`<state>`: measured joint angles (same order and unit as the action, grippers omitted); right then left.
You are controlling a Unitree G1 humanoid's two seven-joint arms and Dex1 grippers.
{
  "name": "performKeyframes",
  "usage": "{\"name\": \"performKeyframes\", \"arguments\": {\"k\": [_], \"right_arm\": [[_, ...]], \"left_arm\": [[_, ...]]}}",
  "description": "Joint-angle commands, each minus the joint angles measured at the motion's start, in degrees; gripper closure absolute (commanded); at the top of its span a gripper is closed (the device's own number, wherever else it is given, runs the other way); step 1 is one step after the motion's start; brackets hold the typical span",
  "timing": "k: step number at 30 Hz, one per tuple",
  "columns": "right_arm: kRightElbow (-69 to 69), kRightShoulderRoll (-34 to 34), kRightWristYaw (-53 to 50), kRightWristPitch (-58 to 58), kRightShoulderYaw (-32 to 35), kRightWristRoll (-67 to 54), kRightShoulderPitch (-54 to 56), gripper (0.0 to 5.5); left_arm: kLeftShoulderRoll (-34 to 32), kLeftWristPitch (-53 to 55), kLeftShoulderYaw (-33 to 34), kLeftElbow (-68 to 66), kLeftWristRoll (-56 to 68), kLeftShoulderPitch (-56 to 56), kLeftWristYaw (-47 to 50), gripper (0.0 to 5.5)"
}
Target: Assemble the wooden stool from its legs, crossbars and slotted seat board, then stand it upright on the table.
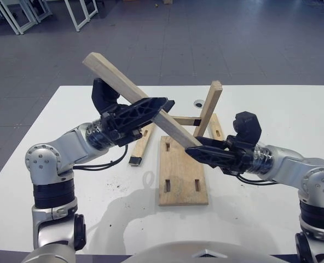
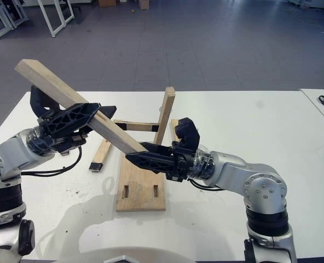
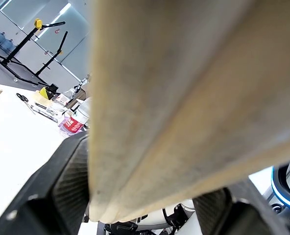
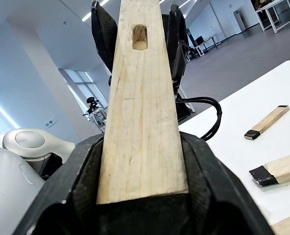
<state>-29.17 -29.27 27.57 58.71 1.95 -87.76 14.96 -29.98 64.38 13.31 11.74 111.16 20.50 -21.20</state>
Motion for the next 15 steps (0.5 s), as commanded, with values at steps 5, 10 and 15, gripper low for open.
{"name": "performKeyframes", "arguments": {"k": [5, 10, 15], "right_arm": [[5.11, -6.30, -6.10, -4.54, 10.04, -19.32, 2.21, 2.36], [4.37, -9.62, -17.56, -8.71, 13.51, -10.13, -7.89, 1.97], [-6.26, -10.24, -27.42, -9.68, -13.78, 30.26, -17.89, 1.97]], "left_arm": [[-1.80, -2.52, 0.64, -0.39, 1.22, -2.29, -2.07, 3.27], [-1.64, -7.15, 5.34, 1.80, -0.58, -8.68, -2.05, 3.45], [-1.34, -14.20, 4.54, 5.41, -16.57, -10.68, 0.79, 3.45]]}}
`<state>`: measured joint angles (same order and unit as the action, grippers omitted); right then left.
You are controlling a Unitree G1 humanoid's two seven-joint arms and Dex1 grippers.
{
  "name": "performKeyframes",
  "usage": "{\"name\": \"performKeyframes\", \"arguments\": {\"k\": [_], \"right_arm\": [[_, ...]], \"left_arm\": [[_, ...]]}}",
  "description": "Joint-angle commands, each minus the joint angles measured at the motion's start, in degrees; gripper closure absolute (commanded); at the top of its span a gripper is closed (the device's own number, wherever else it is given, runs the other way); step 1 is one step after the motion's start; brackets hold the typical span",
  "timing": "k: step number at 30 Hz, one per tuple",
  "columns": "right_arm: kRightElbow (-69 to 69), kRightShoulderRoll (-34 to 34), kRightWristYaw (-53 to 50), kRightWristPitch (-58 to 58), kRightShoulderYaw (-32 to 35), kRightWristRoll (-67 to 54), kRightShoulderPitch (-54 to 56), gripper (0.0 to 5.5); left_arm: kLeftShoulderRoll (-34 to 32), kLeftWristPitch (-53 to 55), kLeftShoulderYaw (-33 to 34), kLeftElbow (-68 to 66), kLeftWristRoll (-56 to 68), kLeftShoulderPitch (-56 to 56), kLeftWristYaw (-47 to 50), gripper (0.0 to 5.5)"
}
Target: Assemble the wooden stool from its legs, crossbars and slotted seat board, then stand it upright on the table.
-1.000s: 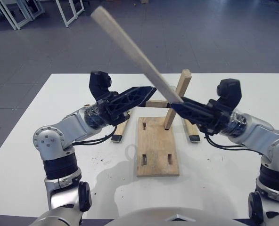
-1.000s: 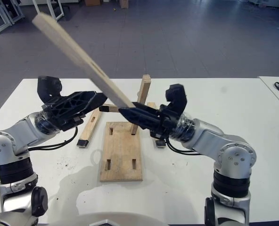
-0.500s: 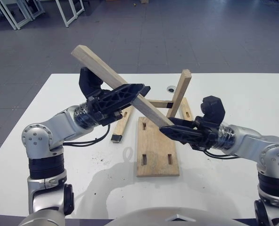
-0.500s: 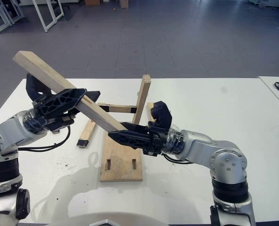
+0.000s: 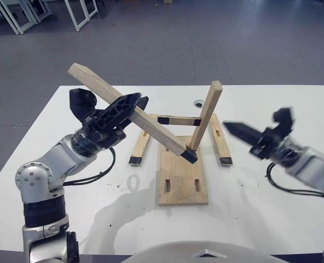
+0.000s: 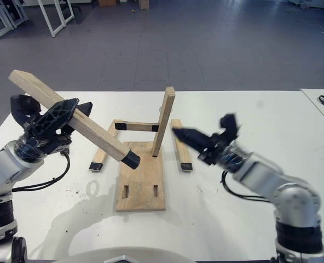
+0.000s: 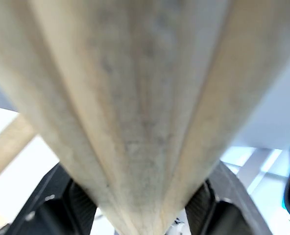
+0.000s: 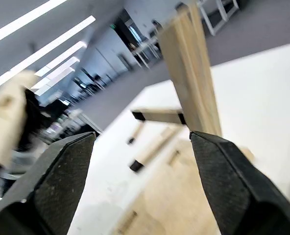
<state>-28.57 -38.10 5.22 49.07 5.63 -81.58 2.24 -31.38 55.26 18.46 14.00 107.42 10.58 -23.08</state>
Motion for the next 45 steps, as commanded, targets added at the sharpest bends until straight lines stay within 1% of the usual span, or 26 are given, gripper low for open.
{"name": "performKeyframes", "arguments": {"k": [1, 3, 6, 9, 12, 16, 19, 21, 23, 25, 27, 30, 32, 40, 45], "right_arm": [[-7.73, -0.96, -5.18, -0.29, -19.61, 26.83, -5.55, 1.97], [-9.15, -0.81, -4.38, -0.39, -22.90, 31.65, -5.14, 1.97], [-8.91, 0.41, -1.70, -0.17, -24.53, 35.39, -6.18, 1.97], [-7.85, -1.31, 1.74, 0.58, -25.99, 39.58, -6.73, 1.97], [-8.28, -4.10, 5.92, 2.18, -26.70, 41.82, -7.95, 1.97], [-7.49, -7.40, 11.95, 2.64, -26.14, 44.52, -7.47, 1.97], [-6.00, -11.00, 17.11, 1.81, -24.25, 46.39, -6.61, 1.97], [-3.82, -14.07, 21.36, 0.31, -22.52, 48.03, -5.46, 1.97], [-2.48, -15.67, 24.58, -0.86, -21.86, 49.41, -4.57, 1.97], [-2.01, -16.63, 27.61, -1.87, -22.29, 50.78, -3.87, 1.97], [-1.79, -16.68, 29.40, -2.44, -22.37, 52.07, -3.61, 1.97], [-1.66, -16.10, 30.66, -2.74, -22.24, 53.48, -3.96, 1.97], [-1.66, -15.89, 31.29, -3.04, -22.43, 54.48, -4.45, 1.97], [-0.16, -15.16, 34.27, -4.04, -23.47, 57.29, -2.88, 1.97], [0.48, -15.43, 36.75, -4.71, -24.17, 59.04, -1.85, 1.97]], "left_arm": [[0.04, -6.85, -1.26, 3.43, -17.20, -0.48, 2.89, 3.45], [-1.05, -8.30, -2.79, 3.90, -23.69, -0.13, 1.36, 3.45], [-1.20, -10.87, -5.91, 5.03, -33.42, -0.58, -2.10, 3.45], [-1.25, -12.39, -8.11, 5.77, -39.55, -1.44, -5.44, 3.45], [-2.18, -14.15, -8.78, 5.12, -44.45, -2.01, -9.66, 3.45], [-2.04, -15.59, -8.85, 3.17, -48.76, -2.19, -13.73, 3.45], [-2.42, -17.19, -9.70, 2.35, -51.77, -3.81, -18.05, 3.45], [-3.21, -18.64, -11.53, 2.80, -54.24, -6.07, -22.91, 3.45], [-4.12, -19.98, -13.61, 2.85, -57.08, -7.40, -26.83, 3.45], [-4.36, -23.10, -15.72, 0.94, -61.74, -7.23, -29.36, 3.45], [-3.10, -26.40, -16.57, -1.81, -65.50, -6.01, -30.03, 3.45], [-0.54, -29.58, -15.80, -4.71, -67.16, -4.32, -29.34, 3.45], [0.03, -30.62, -15.51, -6.02, -67.84, -4.03, -29.93, 3.45], [2.01, -34.53, -18.04, -13.88, -71.80, -0.88, -33.46, 3.45], [2.64, -37.41, -19.35, -21.06, -74.46, 2.39, -36.09, 3.45]]}}
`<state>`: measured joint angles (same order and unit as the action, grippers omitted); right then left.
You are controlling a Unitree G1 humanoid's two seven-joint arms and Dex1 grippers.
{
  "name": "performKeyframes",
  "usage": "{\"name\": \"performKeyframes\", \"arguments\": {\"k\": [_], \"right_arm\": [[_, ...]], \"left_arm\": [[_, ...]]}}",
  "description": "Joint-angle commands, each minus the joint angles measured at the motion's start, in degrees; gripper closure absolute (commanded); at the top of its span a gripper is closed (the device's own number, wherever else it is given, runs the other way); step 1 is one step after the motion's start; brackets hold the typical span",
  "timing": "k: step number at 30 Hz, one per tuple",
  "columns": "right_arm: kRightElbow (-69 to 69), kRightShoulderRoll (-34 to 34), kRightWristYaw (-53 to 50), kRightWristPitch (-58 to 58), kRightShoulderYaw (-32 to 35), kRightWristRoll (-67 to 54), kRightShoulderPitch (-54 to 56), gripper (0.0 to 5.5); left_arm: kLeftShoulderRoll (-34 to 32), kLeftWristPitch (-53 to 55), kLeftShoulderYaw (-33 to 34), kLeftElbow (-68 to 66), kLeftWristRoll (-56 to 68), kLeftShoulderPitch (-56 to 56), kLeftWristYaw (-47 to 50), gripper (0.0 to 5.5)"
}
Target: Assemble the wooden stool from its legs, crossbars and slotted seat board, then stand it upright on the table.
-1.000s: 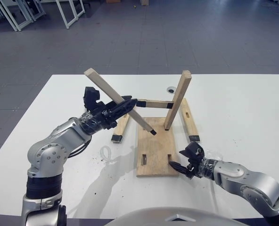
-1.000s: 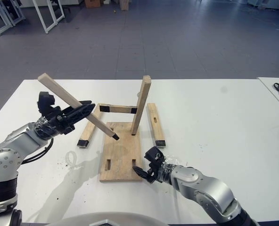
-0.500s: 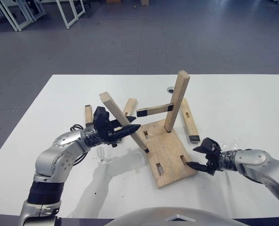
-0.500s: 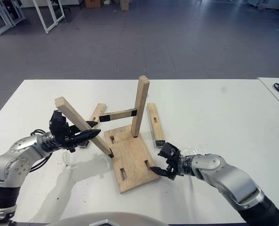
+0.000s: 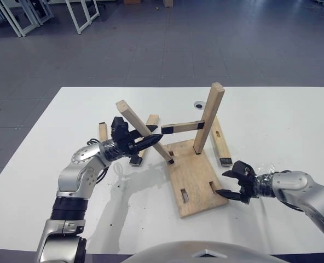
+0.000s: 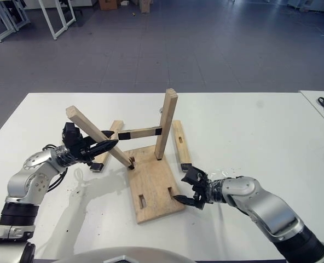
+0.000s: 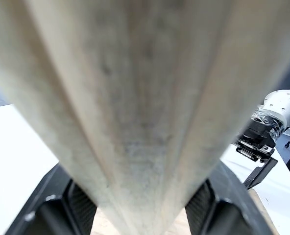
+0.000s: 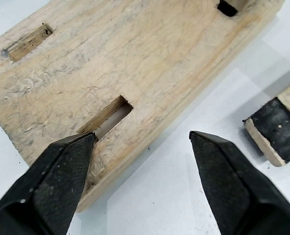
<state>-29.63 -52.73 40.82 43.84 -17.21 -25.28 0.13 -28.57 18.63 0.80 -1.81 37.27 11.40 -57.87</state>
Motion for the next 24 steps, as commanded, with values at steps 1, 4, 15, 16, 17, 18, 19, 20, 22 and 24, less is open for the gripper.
{"name": "performKeyframes", "arguments": {"k": [1, 4, 15, 16, 17, 18, 19, 20, 22, 24], "right_arm": [[1.85, -0.92, 1.78, 0.36, -1.39, 3.07, 0.63, 1.97], [2.87, -1.01, 3.10, -0.12, -1.54, 4.11, 1.52, 1.97], [3.59, 0.42, 4.17, -0.14, -1.13, 6.03, 2.25, 1.97], [3.53, 0.66, 3.99, -0.10, -1.02, 6.14, 2.08, 1.97], [3.49, 1.01, 3.72, -0.08, -0.96, 6.28, 1.91, 1.97], [3.43, 1.37, 3.46, -0.04, -0.94, 6.43, 1.78, 1.97], [3.40, 1.69, 3.27, 0.01, -0.98, 6.55, 1.75, 1.97], [3.34, 1.97, 3.13, 0.02, -1.07, 6.65, 1.74, 1.97], [3.26, 2.38, 2.95, 0.11, -1.13, 6.78, 1.78, 1.97], [3.21, 2.66, 2.88, 0.21, -1.11, 6.93, 1.75, 1.97]], "left_arm": [[-0.28, -1.38, -1.91, -6.81, -4.88, 2.55, -1.93, 3.45], [-0.31, -2.46, -2.42, -9.45, -5.78, 4.81, -3.42, 3.45], [-6.61, -0.78, -7.93, -13.01, -9.34, 8.44, -14.22, 3.45], [-6.86, -0.03, -7.37, -12.89, -8.79, 8.62, -14.03, 3.45], [-6.73, 0.60, -6.96, -12.83, -8.48, 8.34, -13.50, 3.45], [-6.38, 0.76, -6.87, -12.87, -8.61, 7.90, -12.96, 3.45], [-5.86, 0.67, -6.88, -13.00, -8.90, 7.42, -12.38, 3.45], [-5.15, 0.79, -6.99, -12.75, -8.99, 6.58, -11.69, 3.45], [-4.48, 0.09, -8.33, -11.85, -10.31, 4.90, -11.00, 3.45], [-4.74, -0.53, -10.02, -10.40, -11.81, 3.70, -10.82, 3.45]]}}
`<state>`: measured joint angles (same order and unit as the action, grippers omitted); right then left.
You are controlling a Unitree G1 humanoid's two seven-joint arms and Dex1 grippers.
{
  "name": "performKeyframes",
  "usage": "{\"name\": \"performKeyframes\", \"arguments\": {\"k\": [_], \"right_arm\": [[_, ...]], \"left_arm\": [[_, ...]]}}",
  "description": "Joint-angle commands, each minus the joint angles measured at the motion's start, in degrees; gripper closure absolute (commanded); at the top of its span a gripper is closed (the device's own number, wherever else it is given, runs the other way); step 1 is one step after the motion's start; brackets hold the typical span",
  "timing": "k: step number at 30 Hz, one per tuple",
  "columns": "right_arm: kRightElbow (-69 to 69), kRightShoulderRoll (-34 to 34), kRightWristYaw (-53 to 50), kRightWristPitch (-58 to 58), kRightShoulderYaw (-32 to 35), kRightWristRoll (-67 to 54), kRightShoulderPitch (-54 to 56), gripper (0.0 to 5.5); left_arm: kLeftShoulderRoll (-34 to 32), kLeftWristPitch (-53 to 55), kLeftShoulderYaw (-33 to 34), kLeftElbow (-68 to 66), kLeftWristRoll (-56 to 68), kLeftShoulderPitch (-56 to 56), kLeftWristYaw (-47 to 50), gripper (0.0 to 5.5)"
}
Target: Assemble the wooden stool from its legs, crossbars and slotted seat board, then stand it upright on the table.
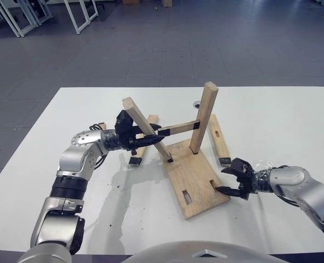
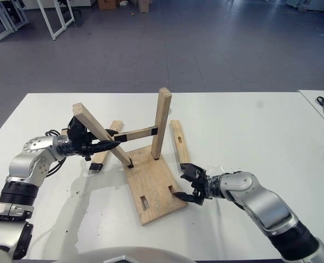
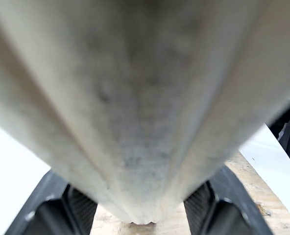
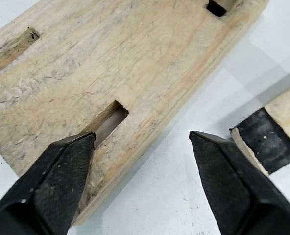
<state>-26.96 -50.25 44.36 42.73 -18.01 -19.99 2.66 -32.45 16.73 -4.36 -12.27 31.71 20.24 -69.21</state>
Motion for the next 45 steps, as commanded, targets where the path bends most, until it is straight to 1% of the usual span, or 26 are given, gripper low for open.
{"name": "performKeyframes", "arguments": {"k": [1, 6, 11, 14, 17, 20, 22, 25, 28, 31, 33, 35, 37, 38, 40, 41, 42, 43, 44, 45], "right_arm": [[0.47, 0.31, -0.70, 1.40, -0.28, 1.72, -0.85, 1.97], [0.15, 0.75, -0.74, 1.62, -0.16, 2.03, -1.37, 1.97], [0.68, 1.16, -0.43, 1.31, -0.58, 2.54, -0.57, 1.97], [0.56, 1.17, -0.20, 1.25, -0.79, 2.75, -0.61, 1.97], [0.42, 1.19, -0.09, 1.30, -0.71, 2.96, -0.88, 1.97], [0.66, 1.30, 0.18, 1.29, -0.81, 3.16, -0.52, 1.97], [0.87, 1.37, 0.41, 1.19, -0.95, 3.33, -0.16, 1.97], [1.30, 1.58, 0.73, 0.89, -1.17, 3.79, 0.32, 1.97], [1.48, 1.96, 0.55, 0.83, -0.94, 3.91, 0.96, 1.97], [1.67, 3.86, -0.65, 2.17, 2.11, 1.91, 2.63, 1.97], [1.92, 7.82, -2.89, 6.19, 8.19, -3.22, 6.15, 1.97], [1.95, 12.61, -5.59, 12.10, 15.10, -9.55, 9.86, 2.33], [0.38, 20.14, -10.86, 20.00, 21.69, -17.52, 13.42, 2.77], [-1.28, 26.19, -15.80, 23.93, 24.60, -22.29, 15.35, 2.85], [-4.31, 38.05, -26.96, 28.10, 27.87, -32.32, 17.89, 3.37], [-5.00, 43.50, -33.80, 27.59, 28.07, -37.93, 19.16, 3.56], [-5.46, 48.51, -38.79, 26.69, 27.84, -39.30, 21.36, 3.80], [-5.67, 51.70, -42.26, 25.79, 27.20, -39.09, 23.60, 4.00], [-5.43, 52.25, -43.54, 22.89, 23.98, -33.19, 26.79, 4.12], [-4.52, 51.08, -44.11, 19.02, 20.00, -25.82, 29.34, 4.18]], "left_arm": [[-1.27, 0.96, -5.69, 0.50, -7.20, -5.24, 0.55, 3.45], [-2.41, 2.19, -8.23, -1.63, -8.98, -2.88, 0.25, 3.45], [-1.44, 4.11, -9.86, -6.51, -8.64, -0.15, 0.36, 3.45], [-0.94, 3.56, -9.84, -8.00, -8.39, -0.44, 1.00, 3.45], [-1.29, 3.46, -11.29, -8.06, -9.41, -1.40, 0.66, 3.45], [-1.60, 5.09, -12.72, -9.02, -10.39, -0.66, 0.52, 3.45], [-1.89, 8.11, -13.82, -11.80, -10.67, 0.98, -0.29, 3.45], [-1.91, 6.76, -15.74, -16.68, -12.71, 2.79, -0.69, 3.45], [-3.12, 1.87, -20.11, -15.04, -17.75, 2.02, 1.14, 3.45], [-3.02, 0.07, -20.77, -14.71, -18.40, 1.01, 3.49, 3.45], [-3.76, -2.45, -21.57, -15.32, -19.74, -0.79, 4.38, 3.45], [-4.48, -2.98, -21.86, -14.86, -19.48, -2.42, 4.44, 3.45], [-4.85, -3.27, -21.98, -14.89, -19.19, -2.73, 4.20, 3.45], [-4.88, -3.46, -22.02, -15.23, -19.20, -2.43, 4.07, 3.45], [-4.61, -3.90, -22.28, -16.07, -19.54, -1.26, 3.83, 3.45], [-4.44, -3.88, -22.39, -16.33, -19.57, -0.67, 3.67, 3.45], [-4.31, -3.82, -22.50, -16.47, -19.54, -0.22, 3.52, 3.45], [-4.26, -3.78, -22.57, -16.57, -19.46, 0.07, 3.36, 3.45], [-4.25, -3.88, -22.61, -16.73, -19.40, 0.32, 3.21, 3.45], [-4.19, -3.95, -22.68, -16.94, -19.38, 0.55, 3.13, 3.45]]}}
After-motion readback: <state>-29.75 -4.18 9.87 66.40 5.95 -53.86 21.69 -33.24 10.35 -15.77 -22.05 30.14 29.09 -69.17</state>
